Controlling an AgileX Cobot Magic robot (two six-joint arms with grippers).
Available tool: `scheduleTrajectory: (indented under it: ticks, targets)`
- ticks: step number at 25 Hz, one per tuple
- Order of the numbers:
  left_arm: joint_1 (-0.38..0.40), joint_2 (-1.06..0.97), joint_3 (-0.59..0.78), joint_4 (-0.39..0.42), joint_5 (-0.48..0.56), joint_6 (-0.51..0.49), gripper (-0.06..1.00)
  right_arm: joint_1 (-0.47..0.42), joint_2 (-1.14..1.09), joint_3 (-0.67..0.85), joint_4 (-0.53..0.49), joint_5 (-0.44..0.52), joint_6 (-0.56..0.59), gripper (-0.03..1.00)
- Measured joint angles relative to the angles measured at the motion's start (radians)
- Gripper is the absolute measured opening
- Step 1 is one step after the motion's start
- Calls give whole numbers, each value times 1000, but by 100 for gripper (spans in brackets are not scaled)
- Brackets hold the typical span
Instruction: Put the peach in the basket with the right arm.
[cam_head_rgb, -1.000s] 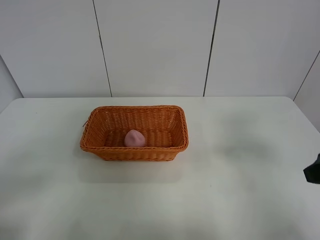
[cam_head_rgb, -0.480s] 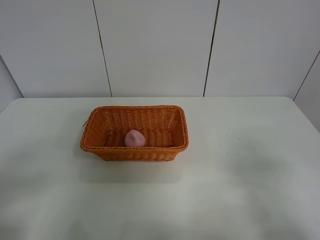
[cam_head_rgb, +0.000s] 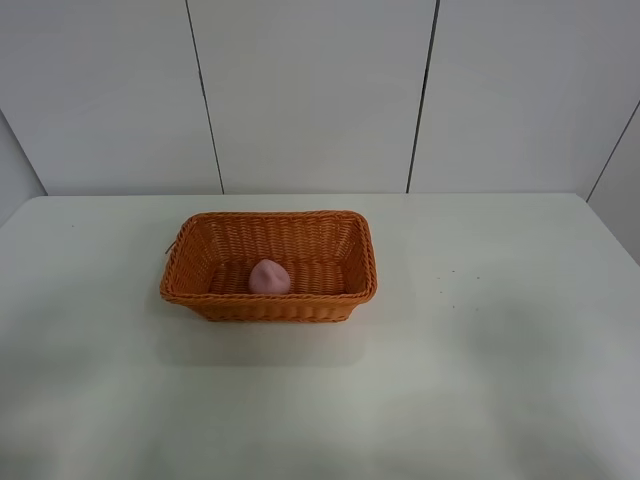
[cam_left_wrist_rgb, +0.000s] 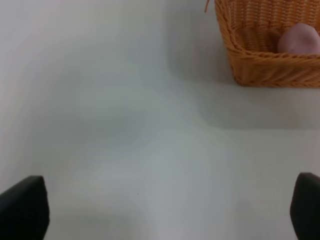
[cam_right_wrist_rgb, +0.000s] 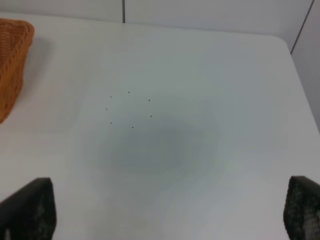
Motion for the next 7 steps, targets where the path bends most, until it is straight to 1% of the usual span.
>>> scheduleTrajectory:
  ticks: [7]
  targets:
    - [0,0,0,0,0,0,99,0,0,0,0,0,0,70]
